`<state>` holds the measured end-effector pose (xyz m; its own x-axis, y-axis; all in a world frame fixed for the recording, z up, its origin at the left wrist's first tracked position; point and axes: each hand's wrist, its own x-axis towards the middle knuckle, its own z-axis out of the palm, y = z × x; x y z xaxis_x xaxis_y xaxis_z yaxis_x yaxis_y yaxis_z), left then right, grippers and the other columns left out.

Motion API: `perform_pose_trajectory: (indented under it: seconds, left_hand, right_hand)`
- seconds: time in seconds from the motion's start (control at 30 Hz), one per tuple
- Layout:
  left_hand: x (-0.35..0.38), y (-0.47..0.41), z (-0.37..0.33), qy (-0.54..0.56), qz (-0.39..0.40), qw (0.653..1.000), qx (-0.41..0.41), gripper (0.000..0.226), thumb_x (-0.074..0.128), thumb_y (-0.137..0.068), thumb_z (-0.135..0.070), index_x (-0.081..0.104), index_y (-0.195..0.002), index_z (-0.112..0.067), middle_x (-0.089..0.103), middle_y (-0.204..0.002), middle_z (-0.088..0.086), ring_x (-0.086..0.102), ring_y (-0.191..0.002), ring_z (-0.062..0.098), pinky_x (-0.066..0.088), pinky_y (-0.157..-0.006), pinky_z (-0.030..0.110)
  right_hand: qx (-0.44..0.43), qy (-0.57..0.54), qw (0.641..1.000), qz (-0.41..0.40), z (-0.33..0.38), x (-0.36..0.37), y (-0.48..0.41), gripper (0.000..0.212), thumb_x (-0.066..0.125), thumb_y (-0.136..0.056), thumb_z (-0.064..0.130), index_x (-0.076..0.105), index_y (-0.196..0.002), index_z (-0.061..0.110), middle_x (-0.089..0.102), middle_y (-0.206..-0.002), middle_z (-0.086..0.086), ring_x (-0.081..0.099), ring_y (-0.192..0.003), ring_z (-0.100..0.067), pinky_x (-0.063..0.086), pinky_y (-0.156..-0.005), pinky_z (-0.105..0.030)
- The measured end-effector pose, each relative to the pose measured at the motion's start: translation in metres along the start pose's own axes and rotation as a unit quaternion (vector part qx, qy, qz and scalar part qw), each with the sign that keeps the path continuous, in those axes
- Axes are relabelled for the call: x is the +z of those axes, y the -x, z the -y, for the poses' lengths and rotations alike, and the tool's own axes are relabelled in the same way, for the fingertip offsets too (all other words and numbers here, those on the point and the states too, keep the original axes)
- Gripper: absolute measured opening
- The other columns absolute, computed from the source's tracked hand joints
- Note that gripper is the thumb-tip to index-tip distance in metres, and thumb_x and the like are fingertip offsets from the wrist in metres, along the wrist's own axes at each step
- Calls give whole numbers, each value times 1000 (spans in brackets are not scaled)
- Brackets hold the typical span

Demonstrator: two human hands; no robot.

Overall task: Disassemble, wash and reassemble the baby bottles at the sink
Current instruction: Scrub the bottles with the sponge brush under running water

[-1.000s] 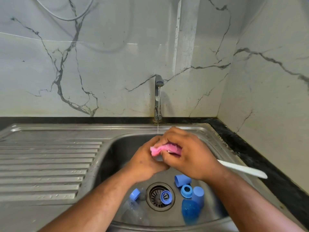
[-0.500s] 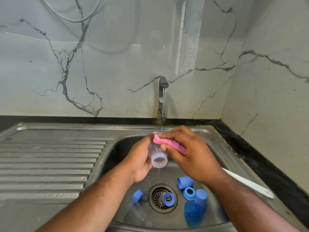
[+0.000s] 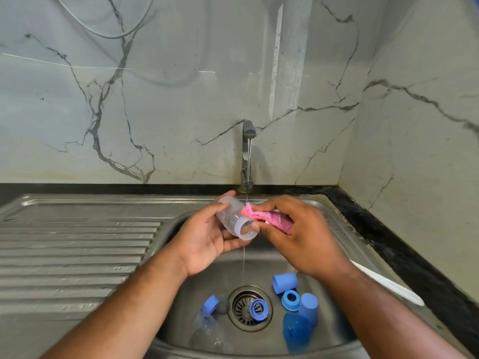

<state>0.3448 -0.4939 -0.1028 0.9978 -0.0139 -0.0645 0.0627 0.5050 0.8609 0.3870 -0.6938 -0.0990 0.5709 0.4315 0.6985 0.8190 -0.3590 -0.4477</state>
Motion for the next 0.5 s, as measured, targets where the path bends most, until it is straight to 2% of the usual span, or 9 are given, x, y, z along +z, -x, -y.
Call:
perform_pose_trajectory:
  seconds: [0.1,0.2,0.27,0.4,0.5]
  left_hand:
    - [1,3,0,-61,7,998,12,43,58,-92,-36,63,-132,-19,73,-101,11,72,-76,21,60,-57,34]
    - [7,5,2,-98,-14,995,-1,32,57,-96,-40,70,-114,-17,73,-84,7,70,-67,16,60,-53,29]
    - [6,5,1,-143,-23,989,1,33,59,-95,-44,71,-109,-16,73,-78,5,69,-63,14,57,-50,25]
    - [5,6,3,-226,-48,973,-13,41,64,-91,-51,71,-103,-12,71,-71,8,63,-53,16,49,-41,22]
    - [5,8,3,-249,-43,967,-30,47,62,-89,-58,70,-97,-13,69,-70,9,60,-51,17,47,-42,23]
  right_hand:
    - [-30,-26,999,0,4,-2,0,23,82,-86,31,72,-106,28,65,-100,19,64,-92,-2,46,-75,-13]
    - [-73,-26,997,18,3,-2,0,23,80,-89,29,73,-109,21,66,-105,13,66,-96,-8,55,-77,-28]
    - [-100,-7,994,44,0,-3,-1,24,77,-91,33,74,-112,21,65,-109,12,67,-97,-11,56,-76,-36]
    - [-148,53,985,71,0,-5,-1,23,75,-92,34,73,-114,26,64,-113,14,65,-98,-9,56,-74,-37]
    - [-129,55,988,68,4,-3,1,21,74,-91,34,73,-111,28,64,-107,16,64,-89,-6,55,-68,-35]
